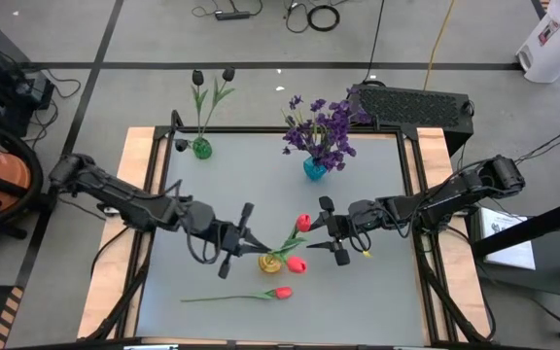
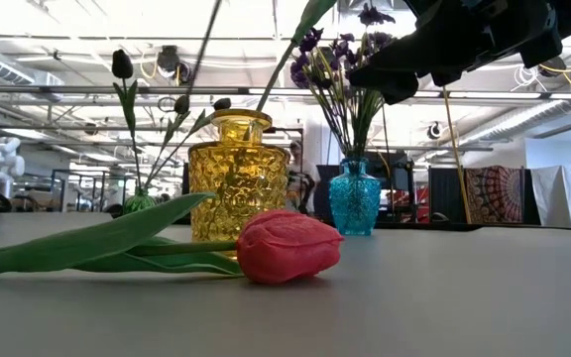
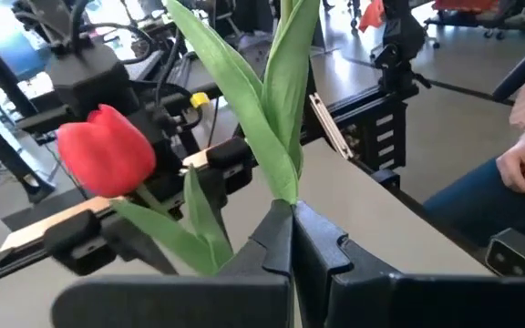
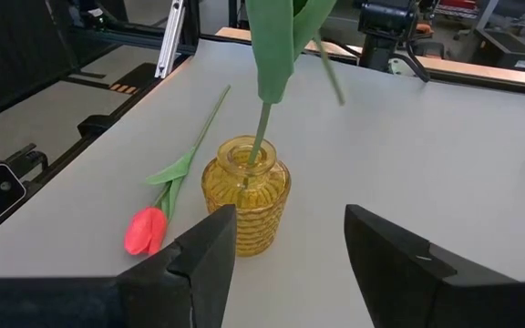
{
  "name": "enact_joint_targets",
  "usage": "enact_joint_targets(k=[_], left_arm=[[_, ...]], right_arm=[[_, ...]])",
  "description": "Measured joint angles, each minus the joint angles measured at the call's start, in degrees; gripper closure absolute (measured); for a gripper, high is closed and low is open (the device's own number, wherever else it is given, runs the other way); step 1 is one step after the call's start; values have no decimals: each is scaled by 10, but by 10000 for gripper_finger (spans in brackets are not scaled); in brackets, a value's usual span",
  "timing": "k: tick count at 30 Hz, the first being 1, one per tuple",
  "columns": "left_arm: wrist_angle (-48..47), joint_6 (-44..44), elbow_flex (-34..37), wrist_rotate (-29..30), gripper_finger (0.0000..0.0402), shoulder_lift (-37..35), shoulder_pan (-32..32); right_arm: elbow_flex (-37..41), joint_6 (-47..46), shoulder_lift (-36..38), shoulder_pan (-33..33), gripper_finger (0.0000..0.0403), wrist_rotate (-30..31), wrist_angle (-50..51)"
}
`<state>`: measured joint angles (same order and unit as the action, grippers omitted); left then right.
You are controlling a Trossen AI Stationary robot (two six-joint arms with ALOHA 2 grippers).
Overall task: Sort flowers into vase by color
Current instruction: Put the top pink flower into the yellow vase
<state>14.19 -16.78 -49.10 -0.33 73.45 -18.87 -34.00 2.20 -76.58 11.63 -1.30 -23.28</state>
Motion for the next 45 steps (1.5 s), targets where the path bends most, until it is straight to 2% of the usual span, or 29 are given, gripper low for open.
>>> enact_joint_targets(k=[4,8,16,21,25,30,36,40,45], left_arm=[[76,16,0,-8,402,32,9],[145,76,0,9,402,49,13],[155,134,0,135,402,51,6],[155,139,9,143,402,64,1],[207,176,68,143,402,64,-4],[343,171,141,138,402,42,-17],[344,149,182,142,402,2,-27],[353,147,232,186,402,-21,-32],[452,147,311,193,402,-51,-34]], right_arm=[[0,0,0,0,206,0,0],[0,0,0,0,206,0,0],[0,0,0,0,206,0,0],[0,0,0,0,206,0,0],[0,0,0,0,206,0,0],[0,0,0,0,206,0,0],[0,0,0,0,206,0,0],[0,0,0,0,206,0,0],[0,0,0,0,206,0,0]])
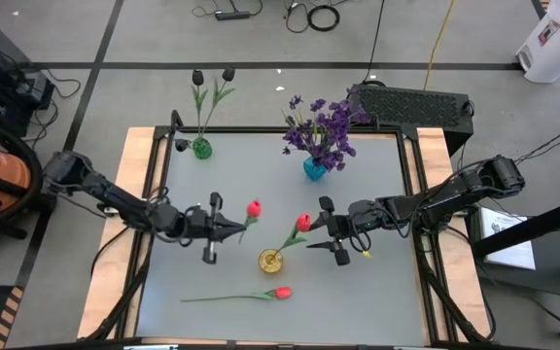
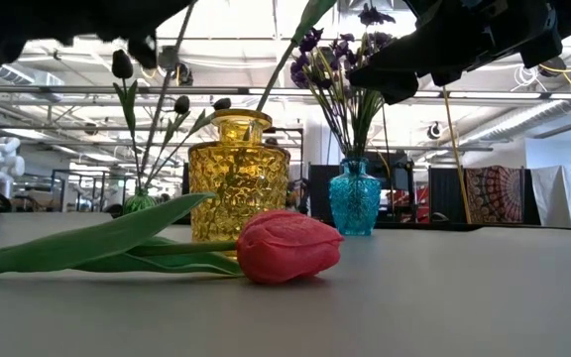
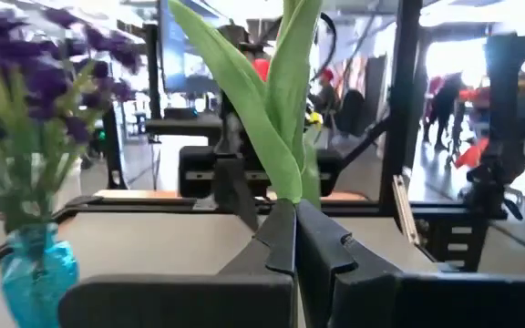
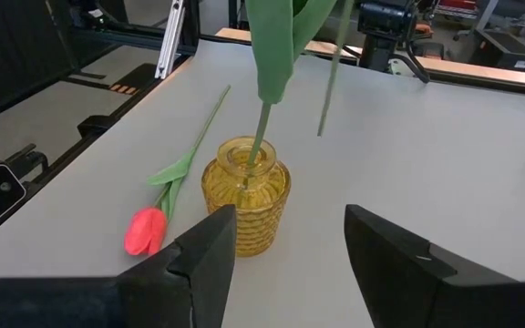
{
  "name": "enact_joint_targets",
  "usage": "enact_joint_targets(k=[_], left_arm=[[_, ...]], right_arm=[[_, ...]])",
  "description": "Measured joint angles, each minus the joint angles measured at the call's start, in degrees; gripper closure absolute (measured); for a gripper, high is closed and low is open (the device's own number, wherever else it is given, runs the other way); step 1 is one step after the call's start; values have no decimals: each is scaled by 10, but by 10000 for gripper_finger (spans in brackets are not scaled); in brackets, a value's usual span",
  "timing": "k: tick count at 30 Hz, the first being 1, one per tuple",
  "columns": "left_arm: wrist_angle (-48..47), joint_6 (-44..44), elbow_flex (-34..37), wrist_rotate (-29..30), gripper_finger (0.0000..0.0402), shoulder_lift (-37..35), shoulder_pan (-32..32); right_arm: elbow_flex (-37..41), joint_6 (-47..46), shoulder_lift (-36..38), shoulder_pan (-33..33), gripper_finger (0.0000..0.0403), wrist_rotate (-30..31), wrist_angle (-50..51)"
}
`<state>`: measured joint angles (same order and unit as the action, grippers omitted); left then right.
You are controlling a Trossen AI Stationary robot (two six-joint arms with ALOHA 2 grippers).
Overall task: Sort flowers into vase by color
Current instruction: Put the top pink flower into the yellow vase
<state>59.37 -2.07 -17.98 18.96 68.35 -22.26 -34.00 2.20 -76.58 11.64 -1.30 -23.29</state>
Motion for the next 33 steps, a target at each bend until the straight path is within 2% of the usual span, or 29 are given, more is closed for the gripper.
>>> enact_joint_targets(k=[4,8,16,26,33], left_arm=[[48,-4,55,0,402,-28,1],[63,18,77,-5,402,-47,1],[93,13,49,-79,402,-48,1],[91,14,17,-95,402,-35,-8],[93,-12,-41,-100,402,27,-19]], right_arm=[[0,0,0,0,206,0,0],[0,0,0,0,206,0,0],[0,0,0,0,206,0,0],[0,0,0,0,206,0,0],[0,0,0,0,206,0,0]])
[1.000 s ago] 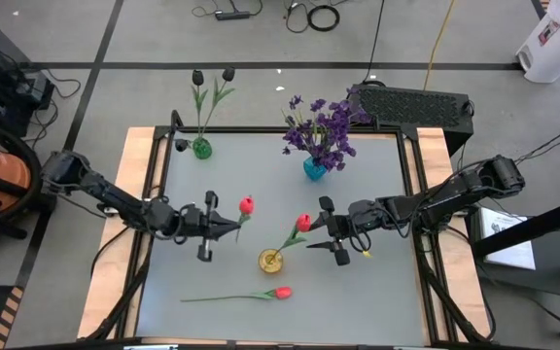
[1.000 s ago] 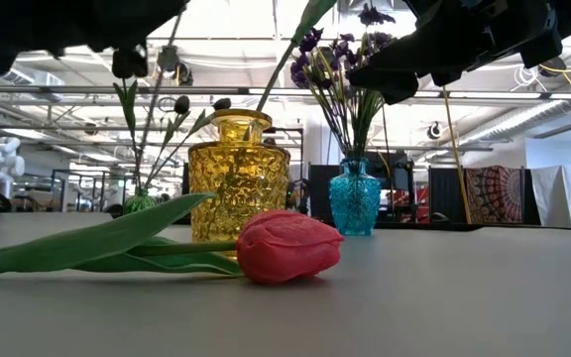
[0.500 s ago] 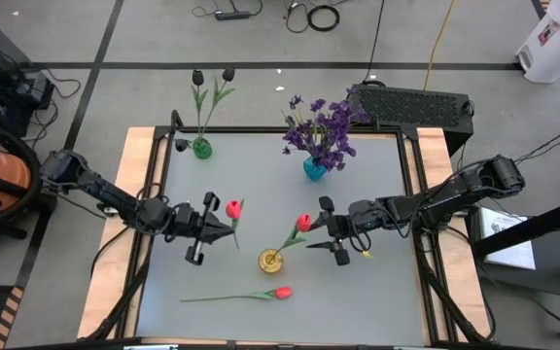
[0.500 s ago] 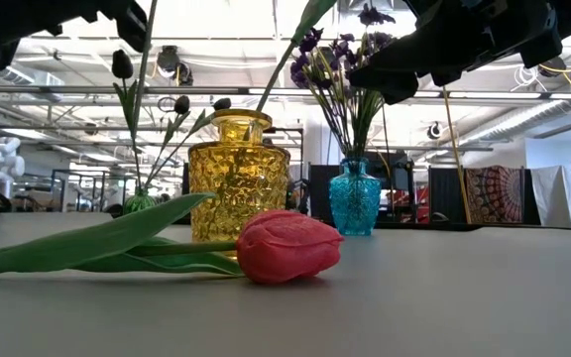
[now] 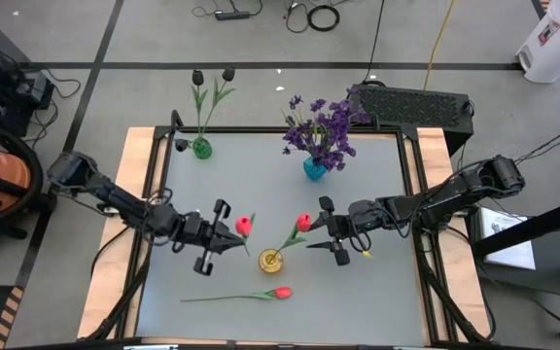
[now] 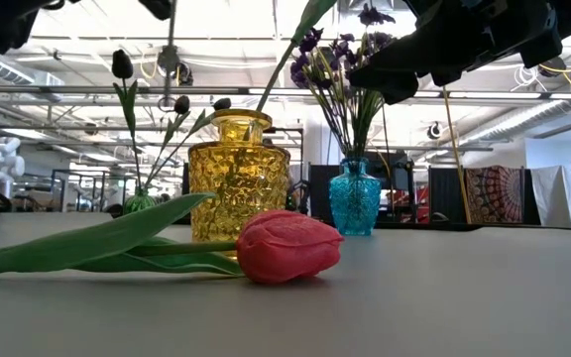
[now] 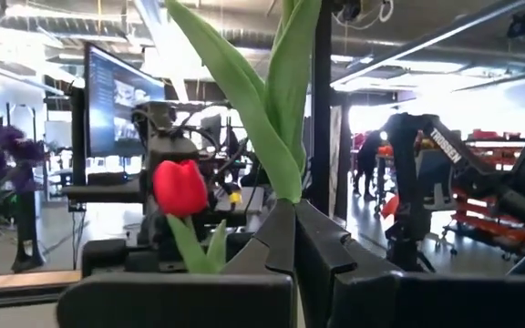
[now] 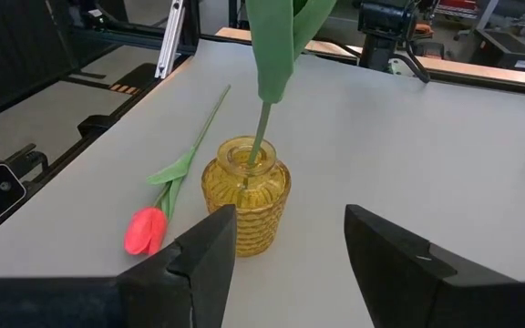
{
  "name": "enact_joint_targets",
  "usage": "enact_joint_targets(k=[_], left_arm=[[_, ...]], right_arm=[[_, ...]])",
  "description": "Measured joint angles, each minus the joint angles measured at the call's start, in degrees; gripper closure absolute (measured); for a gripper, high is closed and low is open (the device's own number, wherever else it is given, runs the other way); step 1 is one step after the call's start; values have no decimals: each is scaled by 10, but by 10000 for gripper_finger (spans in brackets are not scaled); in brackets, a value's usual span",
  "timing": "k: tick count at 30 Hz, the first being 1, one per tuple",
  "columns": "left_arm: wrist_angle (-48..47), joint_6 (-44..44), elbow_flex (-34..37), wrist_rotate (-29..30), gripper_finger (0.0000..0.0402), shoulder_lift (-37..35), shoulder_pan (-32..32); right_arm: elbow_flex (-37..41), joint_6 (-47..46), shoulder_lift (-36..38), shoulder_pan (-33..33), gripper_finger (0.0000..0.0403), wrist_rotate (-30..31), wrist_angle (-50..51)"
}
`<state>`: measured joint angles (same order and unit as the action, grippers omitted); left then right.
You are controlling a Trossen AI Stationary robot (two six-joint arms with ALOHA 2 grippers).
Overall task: Sort flowers into vase by color
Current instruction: Put the top pink flower into the yellow vase
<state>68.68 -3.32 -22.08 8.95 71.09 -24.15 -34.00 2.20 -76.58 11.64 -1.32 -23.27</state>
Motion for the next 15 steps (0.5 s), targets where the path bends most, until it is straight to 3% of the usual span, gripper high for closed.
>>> enact_joint_targets(k=[7,15], left_arm=[[72,-5,-44,0,402,72,0],[91,-11,-47,0,402,83,2]], right_arm=[[0,0,0,0,206,0,0],[0,0,0,0,206,0,0]])
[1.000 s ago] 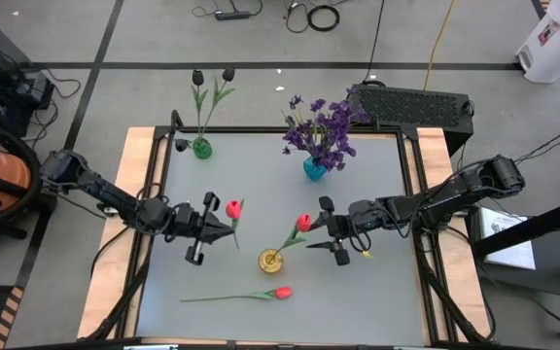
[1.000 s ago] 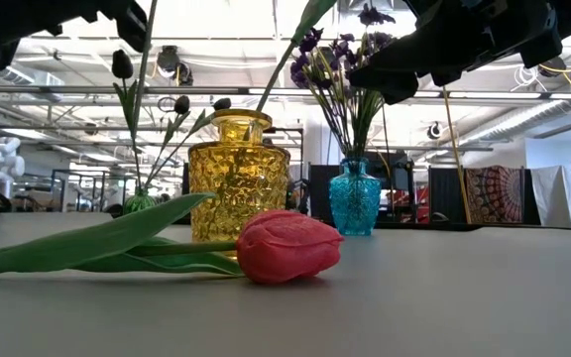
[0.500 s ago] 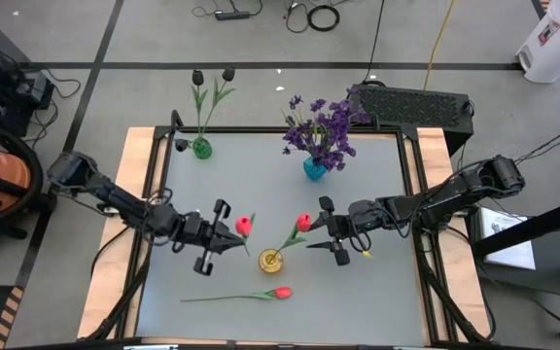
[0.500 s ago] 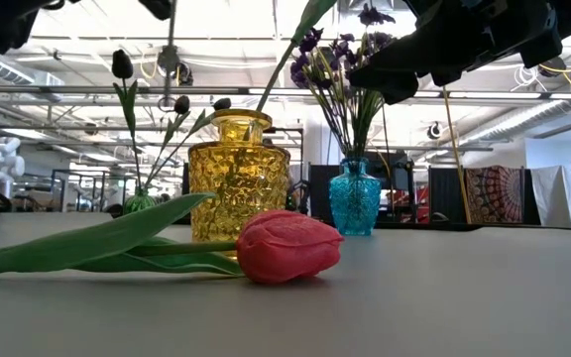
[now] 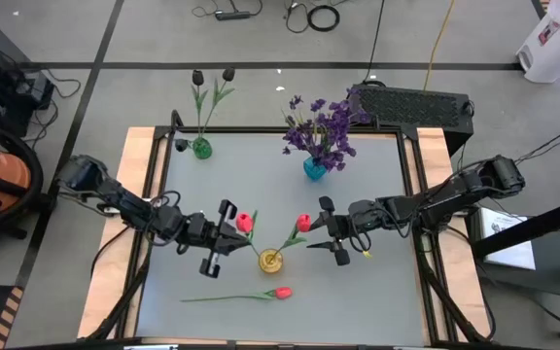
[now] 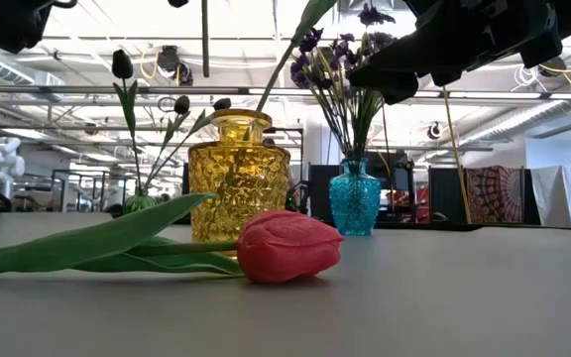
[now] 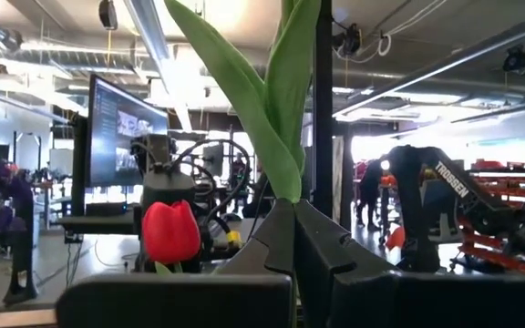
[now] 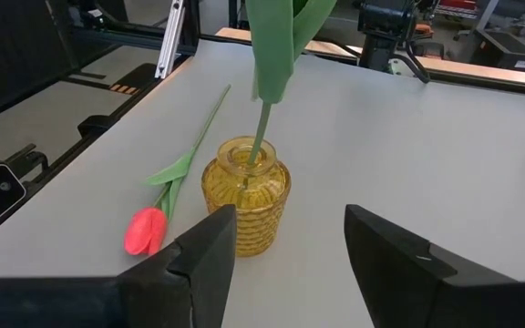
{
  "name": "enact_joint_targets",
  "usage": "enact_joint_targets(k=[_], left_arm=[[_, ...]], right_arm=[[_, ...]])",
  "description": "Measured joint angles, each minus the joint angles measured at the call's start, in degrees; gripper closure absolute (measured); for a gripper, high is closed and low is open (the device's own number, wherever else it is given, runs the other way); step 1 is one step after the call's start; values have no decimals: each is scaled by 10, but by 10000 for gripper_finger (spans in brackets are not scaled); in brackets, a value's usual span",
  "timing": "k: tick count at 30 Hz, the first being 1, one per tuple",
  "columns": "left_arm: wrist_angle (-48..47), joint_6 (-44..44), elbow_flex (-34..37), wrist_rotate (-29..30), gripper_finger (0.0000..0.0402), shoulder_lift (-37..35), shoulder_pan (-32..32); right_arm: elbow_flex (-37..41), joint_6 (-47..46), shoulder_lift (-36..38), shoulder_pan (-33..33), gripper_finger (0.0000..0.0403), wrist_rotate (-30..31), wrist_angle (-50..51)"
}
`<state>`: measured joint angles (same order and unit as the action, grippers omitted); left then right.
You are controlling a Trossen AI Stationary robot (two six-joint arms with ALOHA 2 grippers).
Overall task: Sort flowers into vase by color
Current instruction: Put the top pink flower into the yellow vase
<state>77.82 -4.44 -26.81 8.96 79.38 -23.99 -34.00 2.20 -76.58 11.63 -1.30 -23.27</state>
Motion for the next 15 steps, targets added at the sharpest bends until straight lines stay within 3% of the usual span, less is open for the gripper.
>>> enact_joint_targets(k=[15], left_arm=[[91,0,0,19,402,83,0]], right_arm=[[0,0,0,0,206,0,0]])
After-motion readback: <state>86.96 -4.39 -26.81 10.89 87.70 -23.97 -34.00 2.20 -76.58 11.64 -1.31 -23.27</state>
